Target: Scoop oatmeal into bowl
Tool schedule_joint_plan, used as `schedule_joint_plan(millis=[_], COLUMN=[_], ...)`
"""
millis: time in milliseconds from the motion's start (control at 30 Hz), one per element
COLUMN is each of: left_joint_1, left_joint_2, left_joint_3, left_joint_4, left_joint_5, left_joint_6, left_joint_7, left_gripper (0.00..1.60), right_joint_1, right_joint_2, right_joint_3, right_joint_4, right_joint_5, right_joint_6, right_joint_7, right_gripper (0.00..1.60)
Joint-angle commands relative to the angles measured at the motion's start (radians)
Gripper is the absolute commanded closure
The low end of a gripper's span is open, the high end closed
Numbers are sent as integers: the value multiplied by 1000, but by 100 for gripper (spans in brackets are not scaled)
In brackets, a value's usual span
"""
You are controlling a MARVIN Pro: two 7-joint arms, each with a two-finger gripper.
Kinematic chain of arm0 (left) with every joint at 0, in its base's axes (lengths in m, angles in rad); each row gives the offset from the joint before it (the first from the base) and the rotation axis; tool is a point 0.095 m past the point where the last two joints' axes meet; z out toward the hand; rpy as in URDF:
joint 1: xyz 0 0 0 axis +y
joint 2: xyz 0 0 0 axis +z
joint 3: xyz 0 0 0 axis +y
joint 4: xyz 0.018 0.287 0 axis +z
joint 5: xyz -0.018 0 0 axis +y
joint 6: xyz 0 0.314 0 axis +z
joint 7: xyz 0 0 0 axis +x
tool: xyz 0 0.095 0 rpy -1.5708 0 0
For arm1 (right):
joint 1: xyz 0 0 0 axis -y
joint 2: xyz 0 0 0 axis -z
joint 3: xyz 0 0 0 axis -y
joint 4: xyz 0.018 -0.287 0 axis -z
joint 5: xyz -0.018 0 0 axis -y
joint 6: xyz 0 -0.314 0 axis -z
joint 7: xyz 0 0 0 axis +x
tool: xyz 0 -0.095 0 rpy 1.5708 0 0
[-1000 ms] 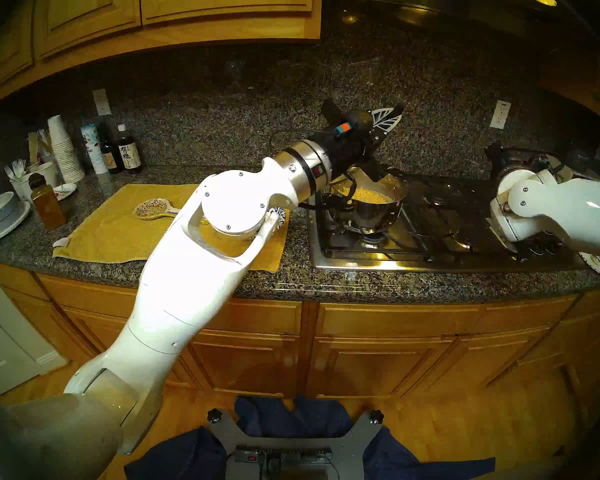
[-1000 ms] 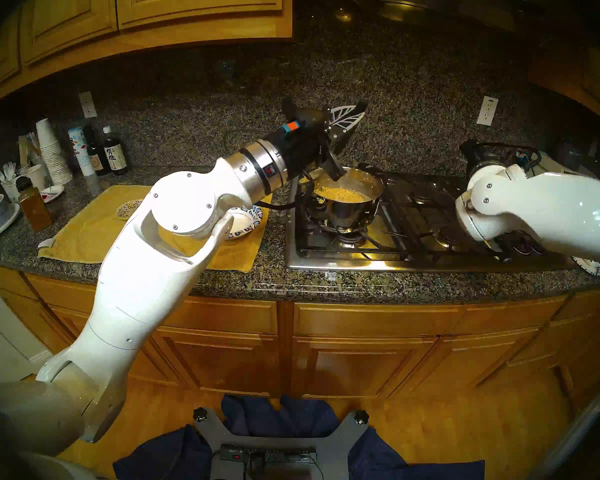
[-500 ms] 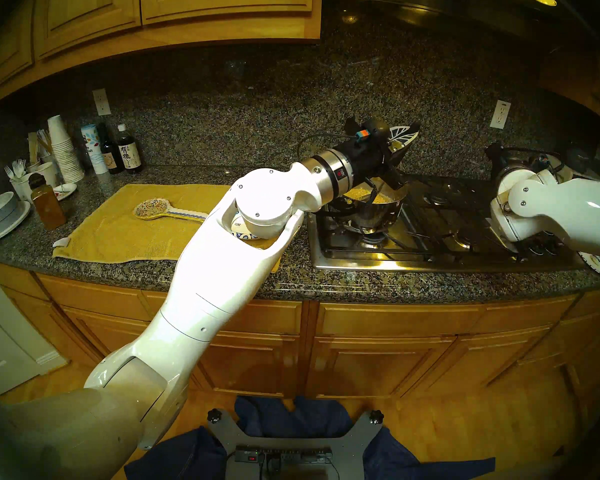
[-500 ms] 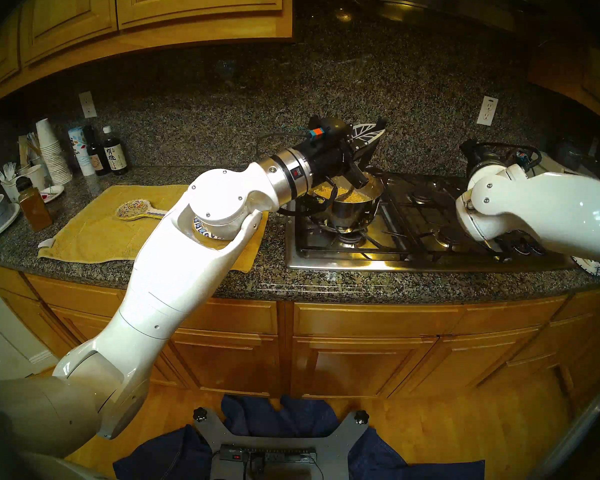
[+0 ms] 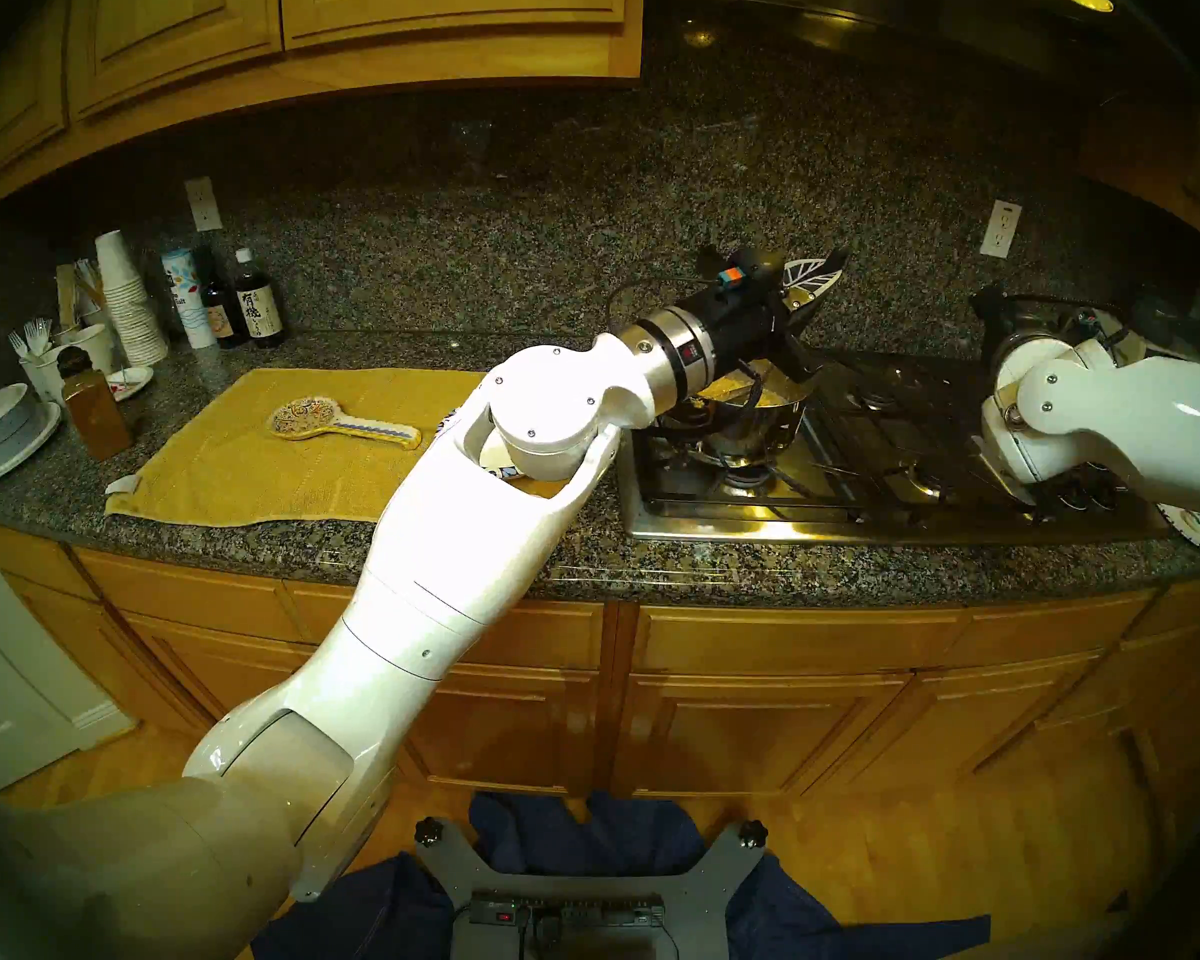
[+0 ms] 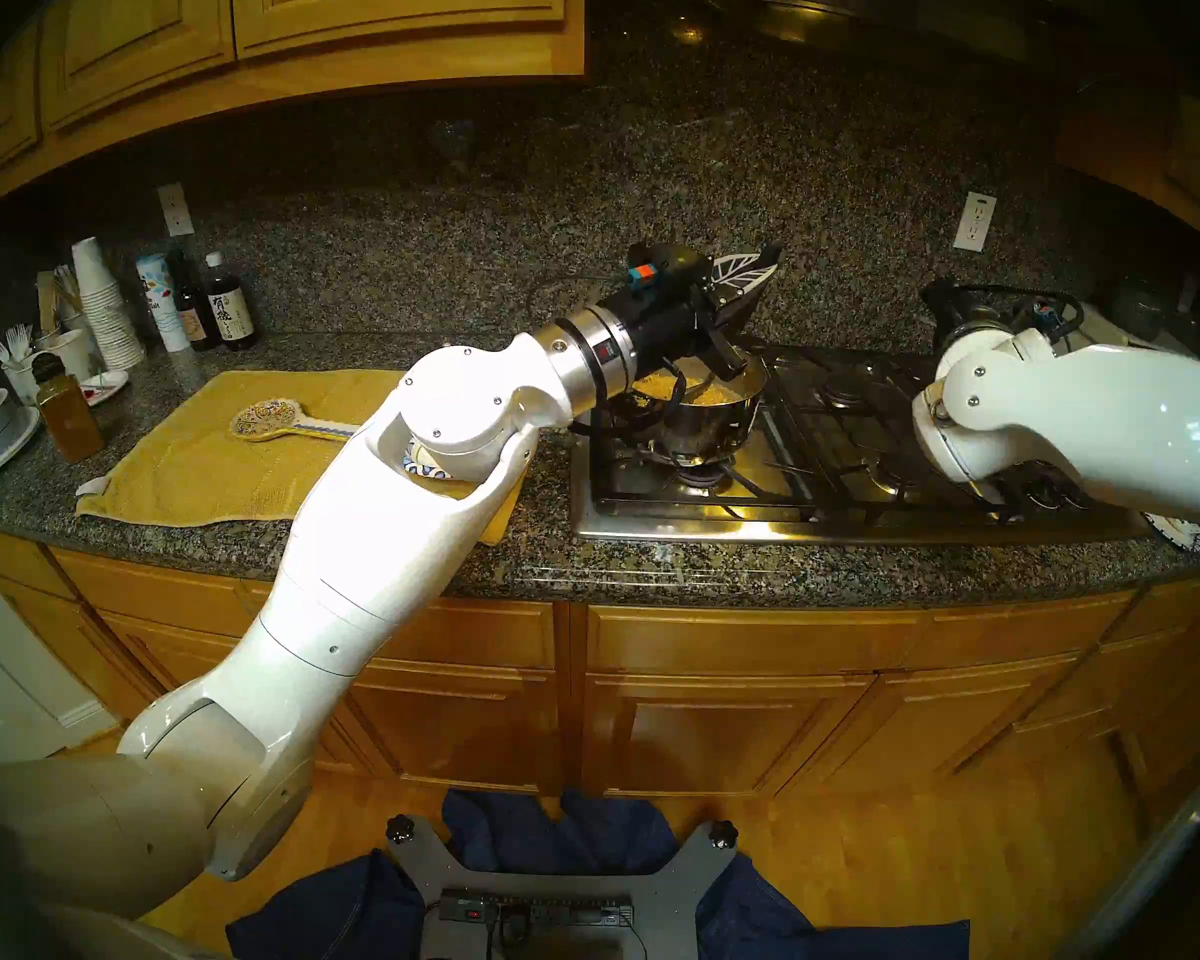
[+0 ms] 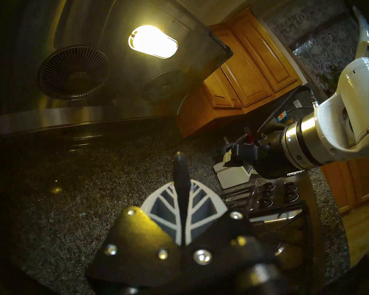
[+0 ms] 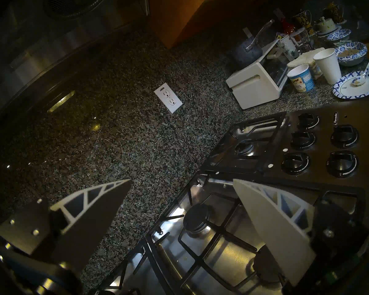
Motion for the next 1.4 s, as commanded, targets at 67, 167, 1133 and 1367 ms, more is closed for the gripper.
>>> schedule_joint_plan(millis=[67,167,1133,1367], left_joint_1=[21,35,-11,-60], left_joint_2=[13,18,42,71], left_joint_3=[8,16,103,24], left_joint_4=[10,24,-1,-89], left_joint_5=[31,50,247,214], left_joint_6=[-17,-21,92,94], left_joint_7=[22,32,55,14], left_gripper=[160,160,0,0], right_joint_1=[37,38,39,35], right_joint_2=[-2,-2,-6,-9], right_joint_3=[19,19,15,14], right_joint_4=[-1,-1,0,2], right_joint_5=[-16,-15,-10,-6], right_joint_6=[-2,-2,-5,-6], right_joint_7=[12,13,14,13], right_gripper=[0,0,0,0])
